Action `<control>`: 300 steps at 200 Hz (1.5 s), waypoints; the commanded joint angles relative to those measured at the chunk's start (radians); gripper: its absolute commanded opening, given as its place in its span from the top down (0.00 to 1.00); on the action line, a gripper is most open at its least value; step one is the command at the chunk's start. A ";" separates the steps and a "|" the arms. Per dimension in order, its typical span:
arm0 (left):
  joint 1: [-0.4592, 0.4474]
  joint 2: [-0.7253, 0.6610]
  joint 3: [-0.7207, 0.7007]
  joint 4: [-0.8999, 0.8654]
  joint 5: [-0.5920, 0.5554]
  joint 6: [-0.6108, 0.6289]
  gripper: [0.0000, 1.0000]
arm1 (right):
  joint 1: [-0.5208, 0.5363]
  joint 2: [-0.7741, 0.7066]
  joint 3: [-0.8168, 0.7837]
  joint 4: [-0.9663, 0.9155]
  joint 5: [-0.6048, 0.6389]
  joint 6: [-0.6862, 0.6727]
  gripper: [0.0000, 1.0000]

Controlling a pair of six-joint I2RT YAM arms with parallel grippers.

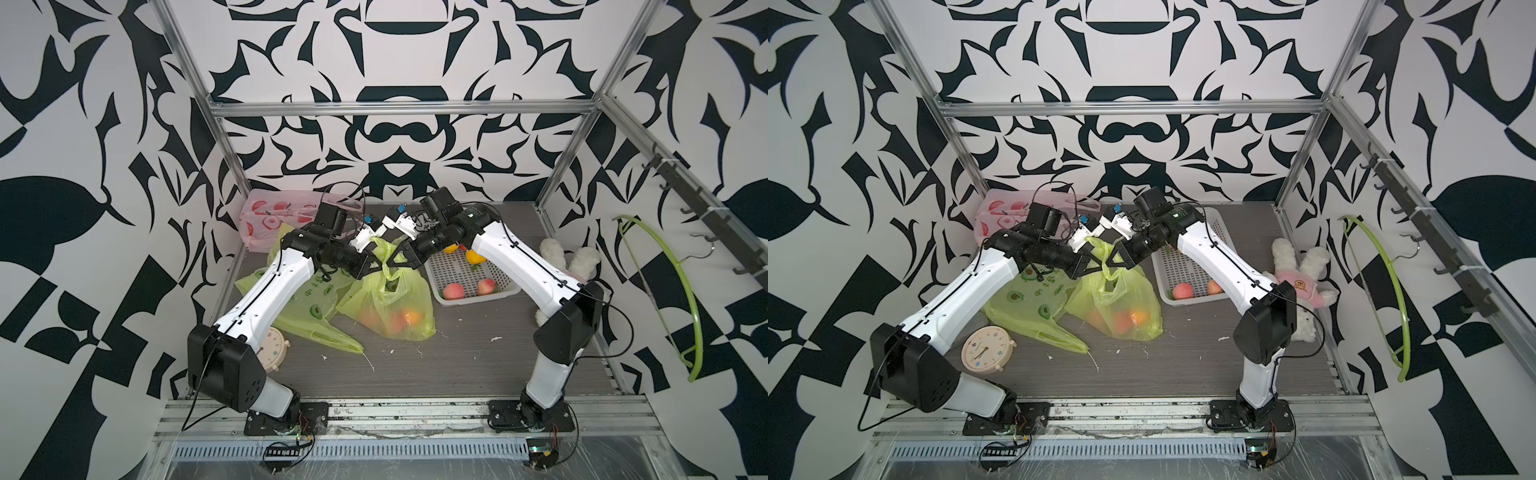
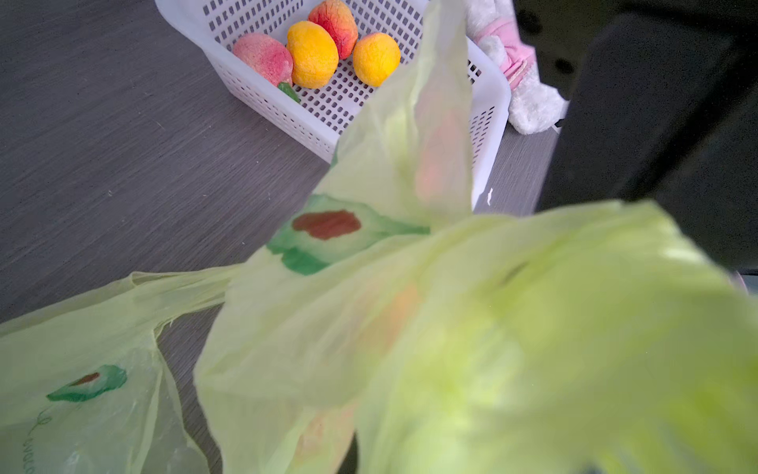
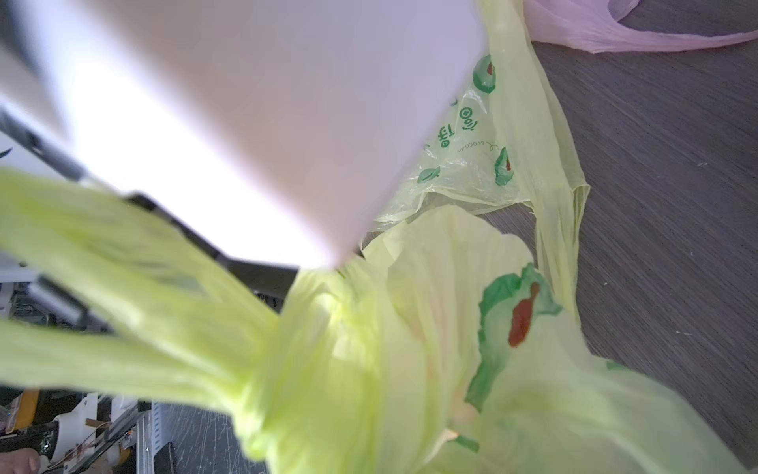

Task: Place the peach into a plastic bag & tie a knot
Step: Cross the plastic bag at the center of the board.

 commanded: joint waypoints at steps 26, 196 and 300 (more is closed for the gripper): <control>0.003 -0.162 -0.098 0.084 -0.106 -0.079 1.00 | 0.006 -0.032 0.015 0.001 0.118 0.030 1.00; -0.235 -0.302 -0.336 0.428 -0.111 -0.443 1.00 | 0.020 -0.254 -0.250 0.567 0.453 0.362 1.00; -0.298 -0.381 -0.350 0.464 -0.284 -0.476 0.76 | 0.041 -0.270 -0.290 0.856 0.224 0.346 1.00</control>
